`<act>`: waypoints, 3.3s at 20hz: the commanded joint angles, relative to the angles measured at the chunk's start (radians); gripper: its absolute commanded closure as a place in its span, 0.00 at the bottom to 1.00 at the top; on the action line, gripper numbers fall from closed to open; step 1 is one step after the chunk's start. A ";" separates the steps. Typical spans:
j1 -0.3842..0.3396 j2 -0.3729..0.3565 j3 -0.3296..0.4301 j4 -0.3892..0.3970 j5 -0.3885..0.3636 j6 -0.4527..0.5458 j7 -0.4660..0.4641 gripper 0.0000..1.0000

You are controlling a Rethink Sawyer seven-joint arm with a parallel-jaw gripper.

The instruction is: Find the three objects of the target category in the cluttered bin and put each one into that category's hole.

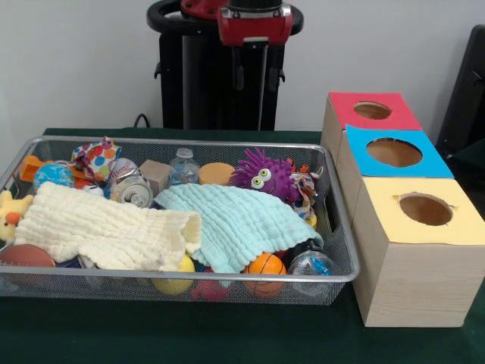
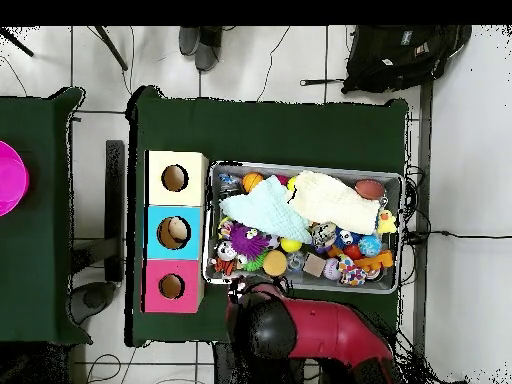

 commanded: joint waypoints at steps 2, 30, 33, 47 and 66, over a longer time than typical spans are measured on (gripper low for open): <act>-0.080 0.047 0.131 -0.079 -0.060 0.023 -0.067 0.00; -0.182 0.065 0.185 -0.330 -0.137 0.244 -0.148 0.00; -0.188 0.084 0.189 -0.362 -0.161 0.250 -0.158 0.00; -0.214 0.186 0.260 -0.546 -0.233 0.364 -0.241 0.00; -0.254 0.361 0.390 -0.774 -0.316 0.516 -0.419 0.00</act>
